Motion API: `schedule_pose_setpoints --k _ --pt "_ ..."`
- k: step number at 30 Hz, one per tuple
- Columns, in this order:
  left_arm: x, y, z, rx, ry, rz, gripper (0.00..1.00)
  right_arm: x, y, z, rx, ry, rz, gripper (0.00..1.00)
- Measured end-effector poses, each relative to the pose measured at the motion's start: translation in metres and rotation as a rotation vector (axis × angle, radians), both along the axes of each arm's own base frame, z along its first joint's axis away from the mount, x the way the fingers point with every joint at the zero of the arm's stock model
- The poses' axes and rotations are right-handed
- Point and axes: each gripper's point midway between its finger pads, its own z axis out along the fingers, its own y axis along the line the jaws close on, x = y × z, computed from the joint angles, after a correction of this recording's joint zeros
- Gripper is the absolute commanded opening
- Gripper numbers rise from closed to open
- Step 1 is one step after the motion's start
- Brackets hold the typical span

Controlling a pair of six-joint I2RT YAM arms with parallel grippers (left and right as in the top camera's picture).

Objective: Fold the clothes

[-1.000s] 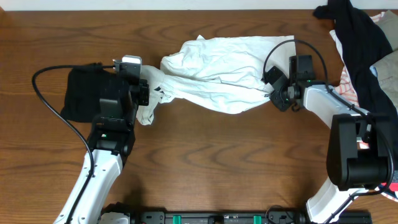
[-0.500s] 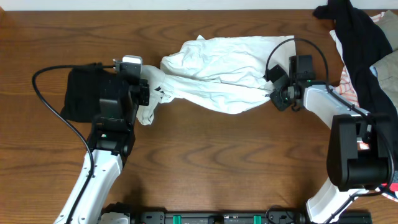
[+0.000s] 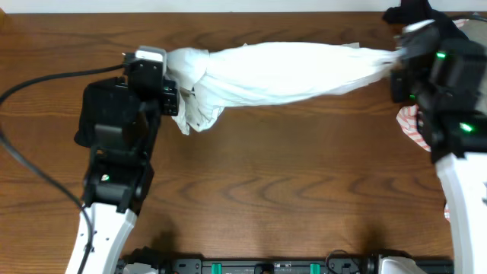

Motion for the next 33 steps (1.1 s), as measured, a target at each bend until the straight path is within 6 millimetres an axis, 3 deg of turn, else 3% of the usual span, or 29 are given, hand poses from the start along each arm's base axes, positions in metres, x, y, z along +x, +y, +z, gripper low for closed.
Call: schedule_pose_setpoints --k 7,10,11,17,21,23,25,28,30,33 --pt "-0.019 0.003 0.062 -0.019 -0.124 -0.004 0.06 -0.032 -0.035 0.056 -0.015 -0.092 -0.143 0.01" --pt "-0.031 0.002 0.080 -0.023 -0.152 -0.018 0.06 -0.045 -0.043 0.076 -0.016 -0.128 -0.184 0.01" --pt "-0.039 0.002 0.094 -0.028 -0.182 -0.032 0.06 -0.053 -0.047 0.090 -0.020 -0.157 -0.206 0.01" --pt "-0.081 0.000 0.151 -0.044 -0.315 -0.088 0.06 -0.074 -0.049 0.123 -0.026 -0.197 -0.230 0.01" --pt "-0.102 -0.001 0.170 -0.050 -0.354 -0.112 0.06 -0.080 -0.048 0.140 -0.028 -0.231 -0.232 0.01" --pt "-0.103 -0.004 0.162 -0.059 -0.311 -0.131 0.06 -0.082 -0.048 0.137 -0.027 -0.218 -0.232 0.01" --pt "-0.097 -0.012 0.139 -0.068 -0.216 -0.167 0.06 -0.081 -0.048 0.132 -0.026 -0.197 -0.231 0.01" --pt "-0.080 -0.029 0.093 -0.086 -0.027 -0.238 0.07 -0.072 -0.047 0.124 -0.020 -0.170 -0.221 0.01" --pt "-0.065 -0.045 0.049 -0.098 0.143 -0.292 0.21 -0.063 -0.046 0.114 -0.013 -0.139 -0.209 0.01" --pt "-0.049 -0.070 0.007 -0.099 0.295 -0.353 0.22 -0.053 -0.046 0.103 -0.008 -0.106 -0.202 0.01"
